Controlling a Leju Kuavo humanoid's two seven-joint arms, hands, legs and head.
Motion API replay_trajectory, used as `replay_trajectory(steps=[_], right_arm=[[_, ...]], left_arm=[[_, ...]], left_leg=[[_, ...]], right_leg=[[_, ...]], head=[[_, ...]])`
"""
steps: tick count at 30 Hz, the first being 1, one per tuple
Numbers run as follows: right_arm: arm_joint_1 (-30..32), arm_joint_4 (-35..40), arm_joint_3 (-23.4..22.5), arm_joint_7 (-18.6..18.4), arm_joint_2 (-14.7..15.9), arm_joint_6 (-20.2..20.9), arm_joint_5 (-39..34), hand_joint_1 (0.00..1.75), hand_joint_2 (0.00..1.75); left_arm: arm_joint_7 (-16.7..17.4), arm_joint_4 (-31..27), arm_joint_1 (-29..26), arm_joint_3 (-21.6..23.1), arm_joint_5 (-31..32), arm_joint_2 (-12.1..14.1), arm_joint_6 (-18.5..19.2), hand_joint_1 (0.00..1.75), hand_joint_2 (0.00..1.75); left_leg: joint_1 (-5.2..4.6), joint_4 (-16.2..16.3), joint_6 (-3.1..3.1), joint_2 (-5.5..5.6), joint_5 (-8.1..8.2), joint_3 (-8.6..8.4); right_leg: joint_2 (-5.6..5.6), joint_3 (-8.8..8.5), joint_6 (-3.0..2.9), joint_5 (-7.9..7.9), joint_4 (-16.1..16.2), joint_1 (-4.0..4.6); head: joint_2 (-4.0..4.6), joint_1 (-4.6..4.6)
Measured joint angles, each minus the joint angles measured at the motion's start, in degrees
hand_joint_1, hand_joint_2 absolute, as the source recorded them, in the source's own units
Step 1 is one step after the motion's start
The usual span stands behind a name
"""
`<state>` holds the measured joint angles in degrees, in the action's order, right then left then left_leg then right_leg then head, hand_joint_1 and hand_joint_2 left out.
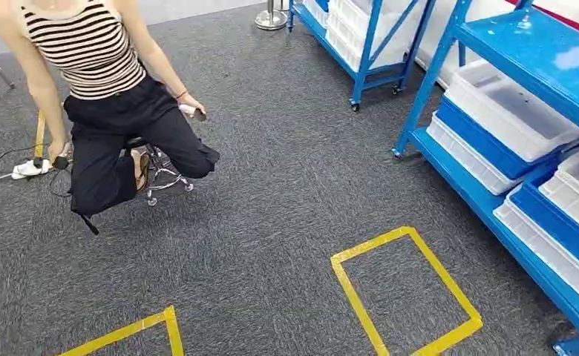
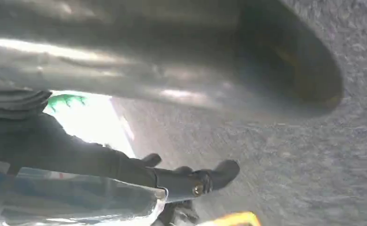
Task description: Take the parts from the cabinet and place them on the table.
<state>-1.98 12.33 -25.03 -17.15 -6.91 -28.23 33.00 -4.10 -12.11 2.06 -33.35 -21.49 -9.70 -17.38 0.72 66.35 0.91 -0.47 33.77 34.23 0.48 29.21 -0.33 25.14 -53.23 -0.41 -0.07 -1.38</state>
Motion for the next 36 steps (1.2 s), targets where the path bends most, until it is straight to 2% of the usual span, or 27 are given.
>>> replay_trajectory(steps=[1,2,3,4,5,6,7,8,11,12,13,14,16,18,19,20,21,22,23,27,28,29,30,32,33,34,36], right_arm=[[-0.1,0.0,0.0,3.0,0.1,-2.2,0.0,0.0,0.0],[-0.1,0.0,0.0,6.4,0.3,-4.4,-0.5,0.0,0.0],[-0.1,0.0,0.0,10.9,0.5,-6.3,-1.4,0.0,0.0],[-0.1,0.0,-0.2,14.6,1.0,-6.7,-2.1,0.0,0.0],[-0.3,0.0,-0.6,19.7,1.4,-6.9,-2.7,0.0,0.0],[-0.8,0.0,-0.8,23.2,1.6,-7.1,-3.0,0.0,0.0],[-1.4,0.0,-0.9,25.0,1.7,-7.1,-3.0,0.0,0.0],[-2.3,0.0,-1.0,25.9,1.8,-7.3,-3.3,0.0,0.0],[-2.6,0.0,-2.6,23.5,1.8,-7.0,-8.0,0.0,0.0],[-2.6,0.0,-4.9,21.7,1.8,-6.8,-12.1,0.0,0.0],[-2.4,-0.1,-6.5,20.3,1.7,-6.8,-13.7,0.0,0.0],[-2.3,-0.2,-8.2,18.4,1.6,-6.9,-14.4,0.0,0.0],[-1.8,-0.4,-9.7,15.0,1.5,-7.4,-14.4,0.0,0.0],[-1.5,-0.5,-11.3,12.4,1.3,-7.6,-14.6,0.0,0.0],[-1.3,-0.5,-12.1,12.0,1.2,-7.6,-14.9,0.0,0.0],[-1.0,-0.5,-13.0,12.0,1.1,-7.6,-15.2,0.0,0.0],[-0.8,-0.5,-13.9,12.0,1.0,-7.6,-15.5,0.0,0.0],[-0.8,-0.5,-14.4,12.0,1.0,-7.6,-15.5,0.0,0.0],[-0.9,-0.5,-14.8,12.1,1.0,-7.6,-15.5,0.0,0.0],[-0.9,-0.4,-16.1,13.1,0.9,-7.6,-15.5,0.0,0.0],[-0.7,-0.4,-16.3,14.1,0.9,-7.6,-15.3,0.0,0.0],[-0.6,-0.4,-16.3,15.4,0.9,-7.6,-14.7,0.0,0.0],[-0.7,-0.4,-16.3,16.2,1.0,-7.6,-14.0,0.0,0.0],[-0.9,-0.4,-16.4,17.9,1.0,-7.6,-12.6,0.0,0.0],[-0.9,-0.4,-16.4,18.6,1.0,-7.6,-12.1,0.0,0.0],[-0.9,-0.4,-16.4,19.1,1.1,-7.6,-11.8,0.0,0.0],[-1.0,-0.4,-16.4,19.4,1.3,-7.6,-11.3,0.0,0.0]], left_arm=[[-0.9,0.0,-0.1,0.0,0.5,0.2,0.7,0.0,0.0],[-1.9,0.0,-0.2,0.1,0.9,0.3,1.4,0.0,0.0],[-3.3,0.1,-0.3,0.3,1.5,0.5,2.5,0.0,0.0],[-4.6,0.0,-0.3,0.4,1.9,0.7,3.5,0.0,0.0],[-6.4,0.0,-0.2,0.7,2.3,1.0,5.2,0.0,0.0],[-7.9,0.0,-0.1,1.0,2.5,1.2,6.7,0.0,0.0],[-8.9,0.0,-0.1,1.4,2.9,1.5,7.9,0.0,0.0],[-10.2,0.1,0.0,1.7,3.3,1.5,9.3,0.0,0.0],[-11.3,0.1,0.8,2.2,3.7,1.8,10.7,0.0,0.0],[-11.4,0.1,0.9,2.6,3.7,1.8,10.7,0.0,0.0],[-11.3,0.1,1.1,2.7,3.6,1.9,10.5,0.0,0.0],[-11.1,0.1,1.1,2.7,3.4,1.9,9.9,0.0,0.0],[-10.5,0.1,0.7,2.7,2.9,2.0,8.4,0.0,0.0],[-10.0,0.3,0.5,2.6,2.6,2.2,7.0,0.0,0.0],[-9.9,0.3,0.5,2.6,2.5,2.3,6.4,0.0,0.0],[-9.8,0.3,0.6,2.6,2.5,2.4,6.1,0.0,0.0],[-9.8,0.3,0.6,2.5,2.4,2.4,5.8,0.0,0.0],[-9.8,0.3,0.7,2.5,2.4,2.4,5.8,0.0,0.0],[-9.8,0.3,0.7,2.5,2.4,2.4,5.7,0.0,0.0],[-9.9,0.3,0.8,2.5,2.4,2.3,5.9,0.0,0.0],[-10.3,0.3,0.9,2.5,2.5,2.4,6.4,0.0,0.0],[-10.9,0.3,0.9,2.5,2.7,2.5,7.2,0.0,0.0],[-11.4,0.3,0.8,2.5,3.0,2.6,7.8,0.0,0.0],[-12.6,0.3,0.6,2.5,3.4,2.7,8.8,0.0,0.0],[-13.0,0.4,0.4,2.5,3.5,2.7,8.9,0.0,0.0],[-13.3,0.4,0.4,2.5,3.5,2.8,9.0,0.0,0.0],[-13.6,0.4,0.4,2.5,3.5,3.0,8.9,0.0,0.0]], left_leg=[[0.0,4.8,-0.19,0.38,2.09,2.23],[0.0,8.2,-0.26,0.55,3.01,3.93],[0.01,8.4,-0.23,0.59,2.13,4.17],[0.07,6.1,-0.21,0.62,0.22,3.25],[0.21,1.1,-0.22,0.74,-2.89,0.87],[0.52,-4.7,-0.3,1.7,-5.79,-1.91],[0.91,-8.6,-0.38,4.0,-7.04,-3.66],[0.97,-9.6,-0.39,5.32,-6.29,-3.85],[0.07,-9.1,0.76,3.66,-6.45,-3.63],[0.4,-9.5,1.35,3.03,-6.81,-3.66],[0.5,-9.6,1.75,2.41,-7.06,-3.74],[0.4,-9.7,2.05,1.84,-7.08,-3.56],[0.17,-9.6,2.31,0.13,-7.12,-3.29],[-0.02,-9.6,2.38,-1.89,-7.05,-3.15],[-0.07,-9.6,2.38,-2.62,-7.02,-3.17],[-0.09,-9.6,2.38,-3.2,-6.95,-3.27],[-0.15,-9.6,2.27,-3.83,-6.87,-3.43],[-0.16,-9.6,2.16,-4.36,-6.8,-3.58],[-0.45,-9.5,1.91,-4.75,-6.63,-3.65],[-0.27,-9.9,0.78,-6.93,-6.43,-4.38],[0.08,-9.2,0.36,-5.67,-5.82,-4.24],[0.11,-7.1,-0.01,-2.08,-4.05,-3.38],[0.21,-3.5,-0.18,-0.55,-1.82,-1.82],[0.34,5.7,-0.71,0.56,2.14,2.76],[0.42,7.5,-0.88,0.62,2.23,3.84],[0.62,6.8,-1.01,0.6,0.82,3.84],[1.2,-0.8,-1.51,0.6,-4.27,0.47]], right_leg=[[-0.71,0.12,0.02,-0.02,0.0,0.02],[-1.51,0.18,0.06,-0.06,-0.1,0.03],[-2.27,0.14,0.11,-0.09,-0.2,0.03],[-2.97,0.1,0.13,-0.08,-0.3,0.0],[-3.87,0.07,0.18,-0.08,-0.5,-0.05],[-4.74,0.08,0.22,-0.05,-0.8,-0.11],[-5.45,0.41,0.51,0.11,-1.2,-0.11],[-6.11,1.04,0.96,0.33,-2.2,0.49],[-7.62,2.47,2.09,-0.17,-1.8,-0.34],[-7.99,2.59,2.46,-0.16,-1.9,-0.3],[-5.18,2.8,2.42,0.34,-2.9,-0.27],[-2.54,4.26,2.13,2.16,-5.6,-0.03],[-1.51,8.93,1.51,6.3,-14.9,-0.17],[-1.19,11.86,1.84,7.81,-20.9,-0.18],[-1.02,11.06,2.28,7.01,-19.5,-0.18],[-0.71,8.94,2.73,5.46,-15.8,-0.14],[0.17,5.43,3.04,3.22,-9.4,-0.05],[2.03,2.69,2.85,1.95,-4.5,0.25],[4.57,1.57,2.02,1.45,-1.9,0.83],[2.17,1.82,0.9,0.61,-1.6,1.09],[1.75,0.84,0.54,-0.06,-0.8,-0.05],[1.25,0.78,0.38,-0.26,-0.8,0.04],[1.08,0.88,0.29,-0.32,-0.8,0.12],[0.22,0.98,0.17,-0.37,-0.8,0.19],[-0.1,1.0,0.17,-0.37,-0.9,0.18],[-0.49,1.0,0.16,-0.3,-1.1,0.08],[-1.11,1.04,0.49,0.04,-1.6,-0.24]], head=[[0.0,-0.09],[0.0,-0.13],[0.0,-0.11],[0.0,-0.11],[0.0,-0.07],[0.0,-0.09],[0.0,-0.11],[0.0,-0.2],[0.0,-0.04],[0.0,0.0],[0.0,0.02],[0.0,0.7],[0.0,1.42],[0.0,1.42],[0.0,1.4],[0.0,1.44],[0.0,1.53],[0.0,1.62],[0.0,1.66],[0.0,1.73],[0.0,1.73],[0.0,1.59],[0.0,1.48],[0.0,1.35],[0.0,1.35],[0.0,1.35],[0.0,1.35]])
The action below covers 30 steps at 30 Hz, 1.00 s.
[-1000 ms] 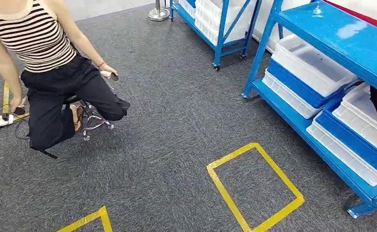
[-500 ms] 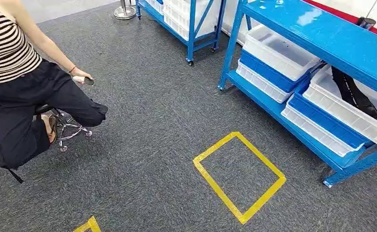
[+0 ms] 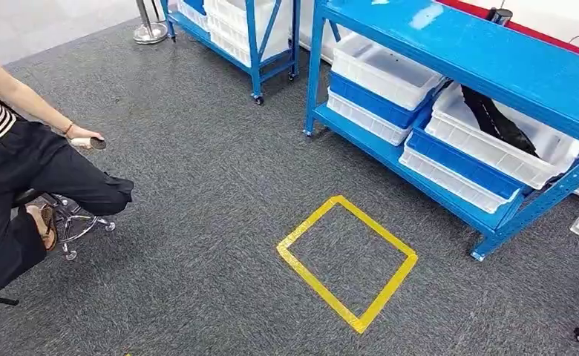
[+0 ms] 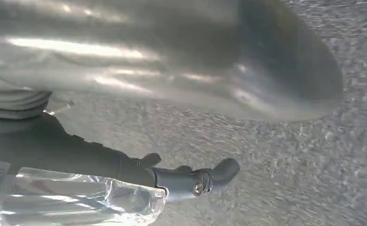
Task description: Take the parts from the cabinet and place them on the table.
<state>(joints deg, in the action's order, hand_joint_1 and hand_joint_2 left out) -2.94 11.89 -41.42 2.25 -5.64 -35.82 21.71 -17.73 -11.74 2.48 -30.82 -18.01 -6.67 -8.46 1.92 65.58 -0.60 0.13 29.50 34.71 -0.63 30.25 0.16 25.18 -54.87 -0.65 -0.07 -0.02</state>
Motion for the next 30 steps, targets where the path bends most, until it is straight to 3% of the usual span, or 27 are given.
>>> replay_trajectory(steps=[1,2,3,4,5,6,8,10,11,12,13,14,16,17,18,19,22,24,25,27,28,29,30], right_arm=[[0.0,0.0,0.0,-0.1,0.1,0.0,0.4,0.0,0.0],[-0.2,0.0,0.0,-0.5,0.5,0.0,1.3,0.0,0.0],[-0.3,0.0,0.0,-1.1,0.6,0.0,1.9,0.0,0.0],[-0.3,0.0,0.0,-1.4,0.7,0.0,2.4,0.0,0.0],[-0.2,0.0,0.0,-1.9,0.7,0.0,2.9,0.0,0.0],[-0.1,0.0,0.0,-2.4,0.8,0.0,3.2,0.0,0.0],[0.0,0.0,0.0,-2.5,0.9,0.0,3.5,0.0,0.0],[0.0,0.0,0.0,-2.8,0.8,0.0,3.9,0.0,0.0],[0.1,0.1,0.0,-3.2,0.8,0.0,4.6,0.0,0.0],[0.2,0.1,-0.1,-3.5,0.8,-0.1,5.0,0.0,0.0],[0.5,0.2,-0.3,-3.8,0.7,-0.1,6.0,0.0,0.0],[0.7,0.3,-0.5,-3.9,0.7,-0.1,6.5,0.0,0.0],[0.7,0.5,-1.3,-4.2,0.7,-0.1,7.6,0.0,0.0],[0.7,0.6,-1.5,-4.3,0.7,-0.1,7.9,0.0,0.0],[0.7,0.6,-1.8,-4.4,0.7,-0.1,8.3,0.0,0.0],[0.7,0.7,-2.1,-4.4,0.6,-0.1,8.5,0.0,0.0],[0.9,1.0,-3.1,-4.5,0.5,-0.1,9.4,0.0,0.0],[0.9,1.2,-3.7,-4.4,0.4,-0.1,9.8,0.0,0.0],[0.7,1.2,-4.1,-4.3,0.3,-0.1,10.0,0.0,0.0],[0.5,1.3,-4.6,-4.2,0.0,-0.1,10.3,0.0,0.0],[0.6,1.3,-4.7,-4.2,-0.1,-0.1,10.3,0.0,0.0],[0.7,1.3,-4.8,-4.2,-0.2,-0.1,10.3,0.0,0.0],[0.8,1.3,-5.2,-4.1,-0.3,-0.1,10.3,0.0,0.0]], left_arm=[[0.0,0.0,0.0,0.0,-0.1,0.0,0.0,0.0,0.0],[0.0,0.0,0.3,0.0,-0.5,-0.1,0.0,0.0,0.0],[0.0,0.0,0.3,0.0,-0.8,-0.2,0.0,0.0,0.0],[0.0,0.0,0.4,0.0,-1.1,-0.1,0.0,0.0,0.0],[0.0,0.0,0.4,0.0,-1.2,-0.1,0.0,0.0,0.0],[0.0,0.0,0.4,0.0,-1.2,-0.1,0.0,0.0,0.0],[0.0,0.0,0.4,-0.1,-1.3,-0.1,0.1,0.0,0.0],[0.0,0.0,0.3,-0.1,-1.3,-0.1,0.2,0.0,0.0],[0.0,0.0,0.3,-0.1,-1.3,-0.1,0.2,0.0,0.0],[0.0,0.0,0.3,-0.1,-1.3,-0.1,0.3,0.0,0.0],[0.0,0.0,0.3,-0.1,-1.2,-0.1,0.4,0.0,0.0],[0.0,0.0,0.3,-0.1,-1.2,-0.1,0.4,0.0,0.0],[0.0,0.0,0.3,-0.1,-1.1,-0.1,0.5,0.0,0.0],[0.0,0.0,0.3,-0.1,-1.1,-0.2,0.5,0.0,0.0],[0.0,0.0,0.3,-0.1,-1.0,-0.2,0.5,0.0,0.0],[0.0,0.0,0.3,-0.1,-1.0,-0.2,0.5,0.0,0.0],[0.0,0.0,0.4,-0.1,-0.7,-0.3,0.6,0.0,0.0],[0.0,0.0,0.7,0.0,-0.5,-0.3,0.9,0.0,0.0],[0.0,0.0,0.8,0.0,-0.4,-0.3,1.1,0.0,0.0],[0.0,0.0,0.6,0.0,-0.4,-0.1,1.1,0.0,0.0],[0.1,0.0,0.4,0.0,-0.4,0.0,1.1,0.0,0.0],[0.1,0.0,0.3,0.0,-0.4,0.0,1.1,0.0,0.0],[0.1,0.0,0.2,0.0,-0.4,0.0,1.0,0.0,0.0]], left_leg=[[0.36,-4.8,-0.3,0.03,-2.17,-2.44],[0.32,-6.9,-0.5,0.69,-1.41,-3.39],[0.2,-7.2,0.57,0.93,-1.49,-3.42],[-0.01,-7.2,1.07,0.7,-1.36,-3.37],[-0.14,-7.3,1.88,0.74,-1.42,-3.15],[-0.23,-7.3,2.65,0.55,-1.52,-3.37],[-0.18,-7.5,3.21,0.18,-1.81,-3.89],[-0.36,-7.5,3.46,0.0,-1.74,-3.64],[-0.51,-7.5,3.61,-0.12,-1.62,-3.58],[-0.63,-7.5,3.68,-0.22,-1.51,-3.62],[-0.78,-7.5,3.7,-0.23,-1.28,-3.87],[-0.88,-7.5,3.66,-0.22,-1.04,-4.17],[-1.12,-7.5,3.48,-0.24,-0.35,-5.15],[-1.07,-7.6,3.39,-0.28,0.01,-5.35],[-1.12,-7.8,3.08,-0.3,0.26,-5.9],[-0.9,-8.0,2.63,-0.22,0.55,-5.95],[-0.79,-7.5,1.52,-0.31,0.49,-7.88],[-0.74,-2.8,1.24,-0.17,1.37,-5.69],[-0.7,1.0,1.13,-0.12,1.82,-3.23],[-0.75,8.5,0.76,-0.06,5.99,2.93],[-0.75,9.6,0.76,-0.04,7.36,4.85],[-0.75,8.8,0.79,-0.03,7.4,5.72],[-0.75,6.0,0.81,-0.03,6.07,5.62]], right_leg=[[-0.23,0.09,0.39,0.26,-0.5,-0.11],[-0.44,0.52,1.04,0.74,-1.2,0.3],[-0.57,1.09,1.38,1.22,-1.4,0.48],[-0.59,1.06,1.59,1.3,-1.1,0.43],[-0.73,0.39,2.26,0.32,-2.0,0.22],[-0.71,0.54,2.48,0.34,-2.0,0.16],[-0.23,1.56,2.4,1.89,-3.7,-0.12],[0.0,5.96,1.94,5.6,-12.0,-0.1],[0.04,8.95,1.91,7.59,-17.6,-0.11],[0.06,10.47,1.97,8.38,-20.2,-0.11],[0.07,11.16,2.28,8.12,-20.6,-0.1],[0.07,10.24,2.62,6.91,-18.2,-0.08],[0.16,5.21,3.01,1.87,-6.8,0.15],[0.51,3.44,2.55,-0.46,-2.1,0.51],[0.92,3.96,1.31,1.14,-2.9,0.86],[0.99,3.81,0.47,2.49,-2.6,1.3],[0.63,1.81,-0.67,1.49,-1.3,1.24],[0.7,-0.6,-1.18,1.73,-1.1,0.73],[0.71,-0.95,-1.63,2.1,-1.1,0.77],[0.52,-1.71,-1.8,3.12,-1.1,0.89],[0.23,-2.34,-1.72,3.68,-1.1,0.9],[0.04,-3.05,-1.63,4.3,-1.1,0.9],[-0.13,-4.0,-1.46,5.05,-1.1,0.89]], head=[[0.0,0.04],[0.0,-0.2],[0.0,-0.04],[0.0,0.2],[0.0,0.28],[0.0,0.33],[0.0,0.7],[0.0,1.16],[0.0,1.13],[0.0,1.2],[0.0,1.2],[0.0,1.22],[0.0,1.29],[0.0,1.33],[0.0,0.87],[0.0,1.03],[0.0,1.39],[0.0,0.89],[0.0,0.65],[0.0,0.63],[0.0,0.52],[0.0,0.55],[0.0,0.5]])
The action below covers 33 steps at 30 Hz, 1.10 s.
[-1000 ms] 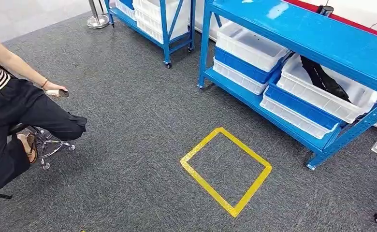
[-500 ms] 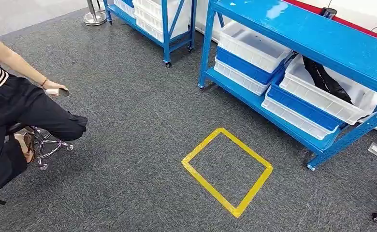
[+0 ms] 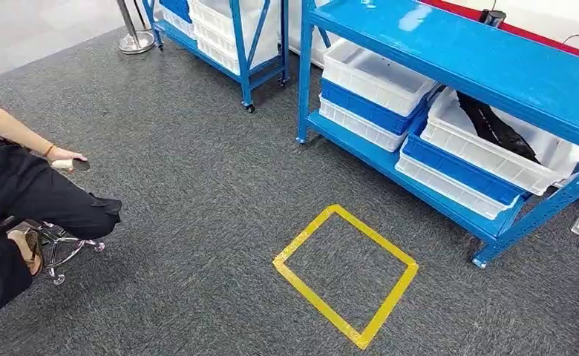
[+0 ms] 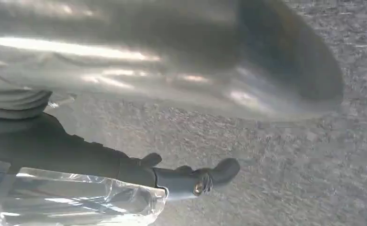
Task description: Take the parts from the cabinet and place them on the table.
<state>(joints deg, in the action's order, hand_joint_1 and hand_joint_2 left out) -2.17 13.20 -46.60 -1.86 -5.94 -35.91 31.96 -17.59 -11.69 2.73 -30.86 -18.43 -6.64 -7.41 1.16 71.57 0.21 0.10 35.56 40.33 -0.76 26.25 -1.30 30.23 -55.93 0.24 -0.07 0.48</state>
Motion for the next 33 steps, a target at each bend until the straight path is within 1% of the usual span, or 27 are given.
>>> replay_trajectory(steps=[1,3,5,6,7,8,10,11,12,13,14,15,16,17,18,19,20,22,23,25,26,27,29,30,31,32,33], right_arm=[[0.2,0.0,-0.3,0.0,-0.2,0.0,0.0,0.0,0.0],[0.1,0.0,-0.5,0.2,-0.5,0.0,0.1,0.0,0.0],[-0.2,0.1,-0.9,0.5,-0.5,0.0,0.2,0.0,0.0],[-0.2,0.1,-0.9,0.6,-0.5,0.0,0.2,0.0,0.0],[-0.3,0.1,-1.1,0.8,-0.5,0.0,0.3,0.0,0.0],[-0.3,0.2,-1.4,0.9,-0.4,0.0,0.4,0.0,0.0],[-0.4,0.2,-1.8,1.0,-0.5,0.0,0.6,0.0,0.0],[-0.5,0.2,-2.0,1.0,-0.5,0.0,0.6,0.0,0.0],[-0.4,0.2,-2.1,1.0,-0.6,0.0,0.7,0.0,0.0],[-0.3,0.2,-2.2,1.0,-0.6,0.0,0.7,0.0,0.0],[-0.2,0.2,-2.3,1.0,-0.6,0.0,0.7,0.0,0.0],[0.0,0.2,-2.4,1.0,-0.6,0.0,0.7,0.0,0.0],[0.0,0.2,-2.5,1.0,-0.7,0.0,0.7,0.0,0.0],[0.1,0.2,-2.6,1.0,-0.7,0.0,0.7,0.0,0.0],[0.3,0.2,-2.8,1.1,-0.7,0.0,0.8,0.0,0.0],[0.4,0.2,-2.9,1.1,-0.7,0.0,0.8,0.0,0.0],[0.2,0.2,-3.1,1.4,-0.7,0.0,0.9,0.0,0.0],[-0.1,0.2,-3.3,1.7,-0.8,0.0,1.0,0.0,0.0],[-0.5,0.2,-3.3,2.1,-0.7,0.0,1.0,0.0,0.0],[-0.6,0.2,-3.7,2.4,-0.5,0.0,0.8,0.0,0.0],[-0.7,0.2,-3.8,2.6,-0.4,0.0,0.8,0.0,0.0],[-0.8,0.2,-3.9,2.9,-0.5,0.0,0.8,0.0,0.0],[-0.8,0.1,-4.3,2.9,-0.6,0.0,0.6,0.0,0.0],[-0.8,0.1,-4.6,2.9,-0.7,0.0,0.6,0.0,0.0],[-0.7,0.1,-4.8,2.9,-0.8,0.0,0.4,0.0,0.0],[-0.7,0.0,-5.0,3.0,-1.0,0.0,0.4,0.0,0.0],[-0.7,0.0,-5.1,3.1,-1.1,0.0,0.4,0.0,0.0]], left_arm=[[0.0,0.0,0.0,0.0,0.0,0.1,0.0,0.0,0.0],[0.1,0.0,-0.2,0.0,0.0,0.2,0.0,0.0,0.0],[0.2,0.0,-0.1,0.0,0.1,0.3,0.0,0.0,0.0],[0.2,0.0,-0.1,0.0,0.2,0.3,0.0,0.0,0.0],[0.2,0.0,-0.1,0.0,0.4,0.3,0.0,0.0,0.0],[0.3,0.0,0.0,0.1,0.4,0.1,0.0,0.0,0.0],[0.3,0.0,0.0,0.1,0.6,0.3,0.0,0.0,0.0],[0.3,0.0,0.1,0.1,0.6,0.3,0.0,0.0,0.0],[0.3,0.0,0.1,0.1,0.6,0.3,0.0,0.0,0.0],[0.3,0.0,0.1,0.1,0.6,0.3,0.0,0.0,0.0],[0.3,0.0,0.0,0.1,0.6,0.3,0.0,0.0,0.0],[0.3,0.1,-0.1,0.1,0.6,0.3,0.0,0.0,0.0],[0.3,0.1,-0.1,0.1,0.6,0.3,0.0,0.0,0.0],[0.3,0.0,-0.1,0.1,0.6,0.3,0.0,0.0,0.0],[0.4,0.1,-0.2,0.1,0.7,0.3,0.0,0.0,0.0],[0.4,0.2,-0.2,0.1,0.8,0.3,-0.1,0.0,0.0],[0.4,0.2,0.0,0.2,1.0,0.3,-0.1,0.0,0.0],[0.5,0.2,0.2,0.2,1.0,0.3,-0.2,0.0,0.0],[0.6,0.2,0.5,0.3,1.2,0.2,-0.2,0.0,0.0],[0.7,0.2,0.8,0.3,1.4,0.0,-0.2,0.0,0.0],[0.7,0.2,0.9,0.4,1.6,0.0,-0.2,0.0,0.0],[0.8,0.2,0.9,0.4,1.6,0.1,-0.3,0.0,0.0],[0.9,0.2,0.5,0.5,1.7,0.3,-0.4,0.0,0.0],[0.9,0.2,0.3,0.6,1.8,0.4,-0.5,0.0,0.0],[0.8,0.2,0.3,0.6,2.0,0.5,-0.6,0.0,0.0],[0.6,0.2,0.2,0.6,2.2,0.6,-0.7,0.0,0.0],[0.5,0.2,0.2,0.7,2.3,0.6,-0.7,0.0,0.0]], left_leg=[[-0.02,-3.8,0.12,0.0,-2.36,-0.77],[-0.26,-11.4,0.87,0.02,-11.67,-1.69],[-0.6,-11.4,1.32,0.13,-11.11,-3.07],[-0.58,-12.1,1.64,0.32,-11.16,-3.22],[-0.58,-12.2,2.06,0.21,-10.99,-4.22],[-0.38,-12.7,2.43,0.35,-10.76,-5.19],[-0.35,-13.5,3.1,0.15,-9.71,-7.09],[-0.36,-14.0,3.12,0.2,-9.11,-8.0],[-0.36,-14.3,3.11,0.27,-8.42,-9.05],[-0.36,-14.5,3.1,0.38,-7.81,-9.98],[-0.35,-14.6,3.02,0.49,-6.89,-11.25],[-0.36,-14.7,2.92,0.6,-6.09,-12.27],[-0.36,-14.7,2.71,0.71,-5.0,-13.67],[-0.36,-14.7,2.52,0.71,-4.08,-14.66],[-0.27,-14.8,2.37,0.71,-3.09,-14.93],[-0.46,-14.6,1.97,0.76,-2.07,-15.94],[-0.21,-15.1,1.35,0.88,-1.3,-16.66],[0.06,-14.4,0.67,0.79,-2.19,-18.3],[0.11,-12.0,0.19,0.74,-3.39,-17.53],[0.22,-2.5,0.24,0.29,-6.41,-11.78],[0.22,1.2,0.19,0.27,-5.72,-8.63],[0.21,3.3,0.02,0.22,-2.65,-5.84],[0.16,3.2,-0.1,0.2,4.6,-2.55],[0.16,2.0,-0.1,0.18,6.41,-1.5],[0.16,-0.6,-0.05,0.14,5.67,-1.03],[0.17,-4.4,0.04,0.08,2.11,-1.13],[0.18,-8.3,0.25,-0.02,-4.04,-1.41]], right_leg=[[-0.02,-0.78,0.15,0.75,0.0,-0.01],[-0.01,-2.15,0.58,2.33,0.0,0.17],[-0.44,-2.88,1.4,3.68,0.7,0.37],[-0.47,-4.01,2.04,3.02,-0.3,0.38],[-0.46,-3.71,2.62,2.31,-1.0,0.35],[-0.34,-2.3,3.3,1.6,-3.5,0.24],[0.05,3.21,3.25,0.38,-12.5,-0.13],[0.07,6.56,2.87,1.74,-16.3,-0.3],[0.08,9.13,2.27,4.35,-18.3,-0.43],[0.09,10.71,2.05,6.67,-18.7,-0.51],[0.11,12.01,2.29,8.84,-17.7,-0.73],[0.12,12.46,2.56,9.04,-15.7,-0.95],[0.19,12.37,3.31,7.9,-11.7,-1.12],[0.29,12.05,4.44,4.93,-7.6,-1.16],[0.61,11.77,5.52,-1.87,-4.1,-1.15],[1.05,11.38,5.92,-6.0,-2.7,-0.95],[1.48,10.26,4.19,-6.2,-2.8,-0.29],[1.13,9.11,2.37,-5.78,-2.2,0.07],[0.8,7.67,1.77,-5.38,-1.8,-0.12],[0.92,5.57,0.35,-4.36,-0.9,-0.4],[0.87,4.9,-0.05,-3.8,-0.8,-0.37],[0.75,4.01,-0.13,-2.94,-0.8,-0.33],[0.31,2.14,-0.14,-1.41,-0.8,-0.28],[0.13,1.12,-0.01,-0.69,-0.8,-0.28],[-0.02,0.12,0.14,0.12,-0.8,-0.32],[-0.05,-0.82,0.32,0.96,-0.8,-0.37],[-0.04,-1.27,0.53,1.74,-0.8,-0.37]], head=[[0.0,-0.04],[0.0,-0.22],[0.0,-0.15],[0.0,-0.2],[0.0,-0.15],[0.0,-0.22],[0.0,0.33],[0.0,0.26],[0.0,0.28],[0.0,0.3],[0.0,0.35],[0.0,0.33],[0.0,0.33],[0.0,0.35],[0.0,0.42],[0.0,0.11],[0.0,0.13],[0.0,0.18],[0.0,0.15],[0.0,-0.31],[0.0,-0.35],[0.0,-0.52],[0.0,-0.59],[0.0,-0.59],[0.0,-0.59],[0.0,-0.7],[0.0,-0.85]])
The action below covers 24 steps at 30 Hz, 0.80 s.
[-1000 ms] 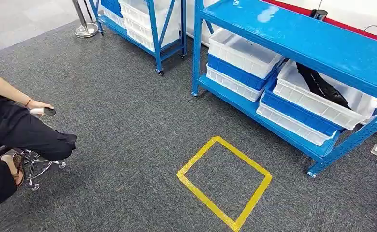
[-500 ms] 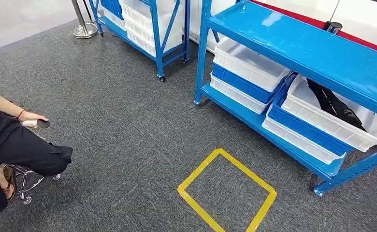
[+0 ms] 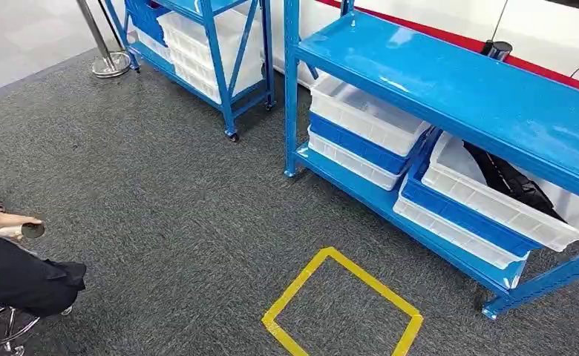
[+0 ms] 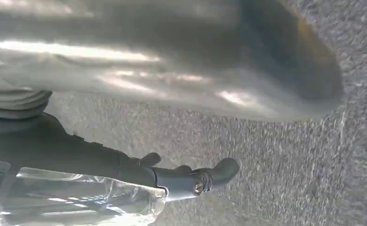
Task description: Take the parts from the cabinet and place them on the table.
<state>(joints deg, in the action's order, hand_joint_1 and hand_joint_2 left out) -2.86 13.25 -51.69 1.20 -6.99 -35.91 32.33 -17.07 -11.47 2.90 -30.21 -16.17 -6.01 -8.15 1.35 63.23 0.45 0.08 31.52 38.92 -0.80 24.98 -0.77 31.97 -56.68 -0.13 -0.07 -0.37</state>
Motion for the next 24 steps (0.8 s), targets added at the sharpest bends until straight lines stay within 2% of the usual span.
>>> replay_trajectory(steps=[1,2,3,5,6,7,8,10,11,12,13,14,15,16,17,20,21,22,23,24], right_arm=[[-0.1,0.0,-0.1,0.0,0.0,0.0,0.0,0.0,0.0],[-0.1,0.0,-0.1,0.0,0.0,0.0,0.0,0.0,0.0],[-0.3,0.0,-0.1,0.0,0.1,0.0,0.0,0.0,0.0],[-0.7,0.0,-0.2,0.0,0.2,0.0,-0.1,0.0,0.0],[-0.7,0.0,-0.3,0.0,0.3,0.0,-0.1,0.0,0.0],[-0.7,0.0,-0.4,0.0,0.2,0.0,-0.1,0.0,0.0],[-0.8,0.0,-0.5,0.0,0.2,0.0,-0.1,0.0,0.0],[-0.7,-0.1,-0.6,0.3,0.1,0.0,0.0,0.0,0.0],[-0.7,-0.1,-0.7,0.4,0.1,0.0,0.0,0.0,0.0],[-0.7,-0.1,-0.9,0.5,0.1,0.0,0.0,0.0,0.0],[-0.6,-0.1,-1.0,0.7,0.1,0.0,0.0,0.0,0.0],[-0.6,-0.1,-1.0,0.9,0.1,0.0,0.0,0.0,0.0],[-0.6,-0.1,-1.0,1.0,0.2,0.0,0.1,0.0,0.0],[-0.7,-0.1,-1.0,1.1,0.3,0.0,0.1,0.0,0.0],[-0.8,-0.2,-1.0,1.1,0.4,0.0,0.1,0.0,0.0],[-0.9,-0.2,-1.4,1.9,0.6,0.2,-0.9,0.0,0.0],[-0.9,-0.2,-1.5,2.1,0.6,0.2,-1.0,0.0,0.0],[-0.8,-0.2,-1.5,2.1,0.6,0.2,-1.0,0.0,0.0],[-0.8,-0.2,-1.5,2.1,0.7,0.2,-1.1,0.0,0.0],[-0.8,-0.2,-1.6,2.1,0.7,0.2,-1.2,0.0,0.0]], left_arm=[[0.0,0.1,-0.2,0.0,0.1,0.0,0.0,0.0,0.0],[0.0,0.1,0.0,0.0,0.1,0.0,-0.1,0.0,0.0],[0.0,0.1,0.1,0.0,0.1,0.0,-0.1,0.0,0.0],[0.0,0.1,0.2,0.1,0.1,0.0,-0.2,0.0,0.0],[-0.1,0.1,0.2,0.1,0.1,-0.1,-0.2,0.0,0.0],[-0.1,0.1,0.3,0.2,0.1,-0.1,-0.2,0.0,0.0],[-0.1,0.1,0.3,0.2,0.1,-0.1,-0.4,0.0,0.0],[0.6,0.1,0.4,0.2,0.1,0.0,-0.8,0.0,0.0],[0.6,0.1,0.3,0.2,0.1,0.0,-1.0,0.0,0.0],[0.7,0.1,0.3,0.2,0.1,0.0,-1.0,0.0,0.0],[0.7,0.1,0.2,0.3,0.1,0.0,-1.1,0.0,0.0],[0.7,0.1,0.2,0.3,0.1,0.0,-1.1,0.0,0.0],[0.7,0.1,0.2,0.3,0.1,-0.1,-1.2,0.0,0.0],[0.7,0.1,0.1,0.4,0.1,-0.1,-1.2,0.0,0.0],[0.7,0.2,0.3,0.4,0.1,-0.3,-1.4,0.0,0.0],[0.7,0.2,0.3,0.4,0.1,-0.5,-1.5,0.0,0.0],[0.7,0.1,0.3,0.4,0.1,-0.4,-1.5,0.0,0.0],[0.7,0.1,0.3,0.4,0.1,-0.4,-1.5,0.0,0.0],[0.7,0.2,0.3,0.4,0.1,-0.4,-1.5,0.0,0.0],[0.7,0.2,0.3,0.4,0.1,-0.4,-1.5,0.0,0.0]], left_leg=[[-0.18,-1.9,0.18,-0.16,-6.54,-0.01],[-0.17,-2.0,0.53,-0.19,-6.22,-0.32],[-0.22,-1.9,0.66,-0.09,-7.25,-1.12],[-0.3,-2.2,1.15,0.08,-7.14,-1.36],[-0.01,-2.6,1.4,0.12,-7.07,-1.84],[-0.04,-2.8,1.85,0.05,-6.85,-2.28],[-0.11,-3.0,2.17,0.05,-6.58,-2.67],[-0.27,-3.2,2.45,0.1,-5.92,-3.17],[-0.32,-3.2,2.5,0.22,-5.54,-3.53],[-0.38,-3.2,2.48,0.34,-5.15,-4.07],[-0.43,-3.2,2.45,0.44,-4.76,-4.65],[-0.55,-3.2,2.4,0.49,-4.42,-5.37],[-0.63,-3.3,2.33,0.51,-4.07,-5.94],[-0.51,-3.4,2.3,0.52,-3.92,-5.56],[-0.97,-3.3,1.71,0.76,-3.34,-6.04],[-0.75,-4.2,0.89,0.77,-3.24,-6.46],[-0.82,-3.8,0.65,0.69,-3.0,-6.73],[-0.89,-2.6,0.47,0.46,-2.12,-6.4],[-0.82,0.2,0.29,0.39,-0.21,-5.08],[-0.65,4.6,-0.02,0.35,2.23,-2.78]], right_leg=[[-0.1,-0.82,0.3,0.92,-0.2,0.38],[-0.42,-0.91,0.66,1.73,-0.3,0.67],[-0.27,-1.21,0.93,2.46,-0.2,0.73],[-0.25,-2.05,1.59,2.94,0.6,0.61],[0.05,-2.26,1.59,3.56,-0.2,0.37],[0.28,-1.06,1.81,4.27,-2.6,0.44],[0.3,1.56,1.8,5.81,-7.1,0.27],[0.33,8.13,1.81,8.28,-16.6,0.06],[0.34,10.67,2.09,8.24,-19.2,0.01],[0.34,11.7,2.64,6.87,-18.6,0.0],[0.35,11.35,3.24,4.39,-15.6,0.02],[0.35,9.98,3.67,1.1,-10.5,0.13],[0.36,8.26,3.63,-2.02,-4.9,0.32],[0.35,7.5,3.04,-3.7,-2.1,0.58],[0.37,7.28,2.04,-3.8,-1.6,0.75],[0.3,7.16,0.75,-3.88,-1.3,1.06],[0.28,5.89,0.2,-4.65,0.0,0.04],[0.34,5.4,0.02,-4.68,0.3,0.19],[0.41,5.16,-0.1,-4.7,0.3,0.12],[0.43,5.0,-0.27,-4.5,0.3,0.13]], head=[[0.0,-0.22],[0.0,-0.55],[0.0,-0.22],[0.0,-0.24],[0.0,-0.07],[0.0,0.31],[0.0,0.39],[0.0,0.41],[0.0,0.41],[0.0,0.46],[0.0,0.46],[0.0,0.52],[0.0,0.55],[0.0,0.57],[0.0,0.33],[0.0,0.5],[0.0,0.37],[0.0,0.41],[0.0,0.11],[0.0,-0.13]])
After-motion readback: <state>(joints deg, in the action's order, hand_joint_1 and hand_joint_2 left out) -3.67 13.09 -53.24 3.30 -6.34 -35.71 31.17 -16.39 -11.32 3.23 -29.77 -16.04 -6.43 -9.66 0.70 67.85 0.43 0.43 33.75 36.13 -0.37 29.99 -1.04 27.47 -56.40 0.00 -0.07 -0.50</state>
